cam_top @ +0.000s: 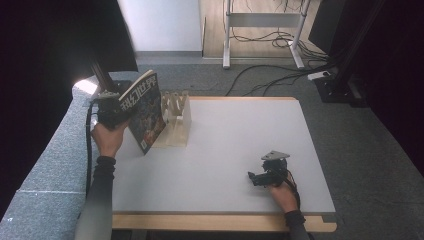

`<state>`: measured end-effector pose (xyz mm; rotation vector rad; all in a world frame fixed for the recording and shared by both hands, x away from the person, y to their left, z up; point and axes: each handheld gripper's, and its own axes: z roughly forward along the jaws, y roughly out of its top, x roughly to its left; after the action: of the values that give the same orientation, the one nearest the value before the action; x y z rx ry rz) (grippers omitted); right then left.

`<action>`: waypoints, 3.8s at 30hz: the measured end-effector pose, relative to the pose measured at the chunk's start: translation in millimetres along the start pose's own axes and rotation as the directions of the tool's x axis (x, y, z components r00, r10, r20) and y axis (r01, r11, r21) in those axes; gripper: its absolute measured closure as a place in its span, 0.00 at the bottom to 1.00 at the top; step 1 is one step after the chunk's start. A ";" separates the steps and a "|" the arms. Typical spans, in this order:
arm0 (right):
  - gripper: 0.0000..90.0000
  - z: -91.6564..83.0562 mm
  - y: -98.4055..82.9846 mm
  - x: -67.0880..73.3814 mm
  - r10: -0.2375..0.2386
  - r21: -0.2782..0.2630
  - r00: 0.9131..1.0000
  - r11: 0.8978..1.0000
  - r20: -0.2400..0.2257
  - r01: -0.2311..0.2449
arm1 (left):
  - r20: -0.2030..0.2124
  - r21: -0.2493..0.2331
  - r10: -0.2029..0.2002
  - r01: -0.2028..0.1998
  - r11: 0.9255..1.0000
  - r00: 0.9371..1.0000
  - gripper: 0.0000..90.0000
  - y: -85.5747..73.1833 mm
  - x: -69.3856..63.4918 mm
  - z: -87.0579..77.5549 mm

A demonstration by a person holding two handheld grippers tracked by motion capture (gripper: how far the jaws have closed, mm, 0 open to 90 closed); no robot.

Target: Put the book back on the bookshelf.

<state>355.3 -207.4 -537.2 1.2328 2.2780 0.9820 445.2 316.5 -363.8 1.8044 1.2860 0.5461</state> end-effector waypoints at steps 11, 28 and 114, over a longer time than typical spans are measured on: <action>0.00 0.0 0.1 0.2 0.001 -0.001 1.000 1.000 0.001 -0.001 | 0.024 -0.059 0.035 -0.034 0.998 0.999 0.35 -4.2 3.9 -14.1; 0.00 0.0 0.4 0.3 0.001 0.001 1.000 1.000 0.001 -0.001 | 0.104 -0.045 0.069 -0.065 0.997 0.992 0.07 -26.6 -2.3 -44.0; 0.01 -0.4 0.2 1.0 -0.001 0.000 1.000 1.000 0.003 0.001 | 0.403 0.105 0.264 -0.331 0.938 0.876 0.00 -148.6 -130.9 60.3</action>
<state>354.7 -206.6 -536.8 1.2318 2.2764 0.9786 357.5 192.7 -504.6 2.1448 0.8084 0.2265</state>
